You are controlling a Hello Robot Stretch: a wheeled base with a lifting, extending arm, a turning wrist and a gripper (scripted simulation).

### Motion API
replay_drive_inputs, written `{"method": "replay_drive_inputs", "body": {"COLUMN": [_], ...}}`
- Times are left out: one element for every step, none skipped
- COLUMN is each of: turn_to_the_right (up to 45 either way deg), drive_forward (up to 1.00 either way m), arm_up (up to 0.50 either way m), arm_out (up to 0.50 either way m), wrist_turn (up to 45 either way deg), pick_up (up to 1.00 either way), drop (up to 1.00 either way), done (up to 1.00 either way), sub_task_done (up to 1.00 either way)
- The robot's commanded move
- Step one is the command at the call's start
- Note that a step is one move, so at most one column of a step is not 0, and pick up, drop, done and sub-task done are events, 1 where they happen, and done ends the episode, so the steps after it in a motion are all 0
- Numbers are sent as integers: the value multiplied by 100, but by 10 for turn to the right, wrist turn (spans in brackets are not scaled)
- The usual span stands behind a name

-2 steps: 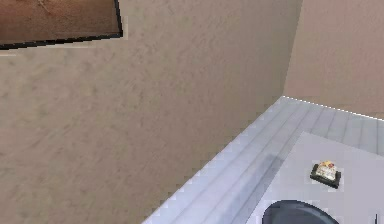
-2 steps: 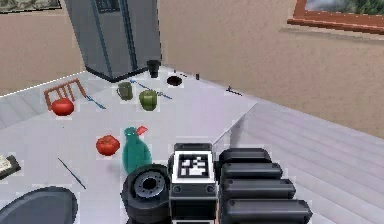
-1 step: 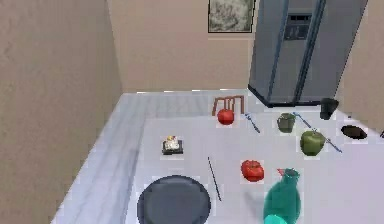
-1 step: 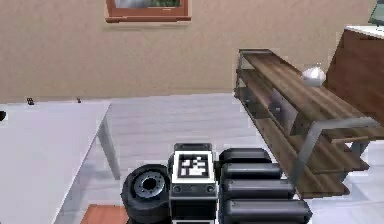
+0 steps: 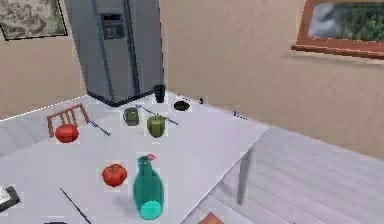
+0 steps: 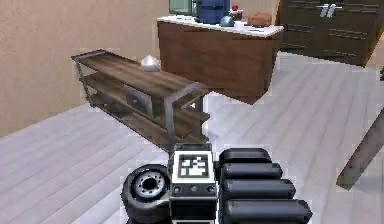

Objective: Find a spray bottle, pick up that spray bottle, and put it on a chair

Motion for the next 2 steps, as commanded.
{"method": "replay_drive_inputs", "body": {"turn_to_the_right": [450, 150], "drive_forward": [0, 0], "arm_up": [0, 0], "arm_out": [0, 0], "wrist_turn": [0, 0], "pick_up": [0, 0], "drop": [0, 0], "done": [0, 0], "sub_task_done": [0, 0]}}
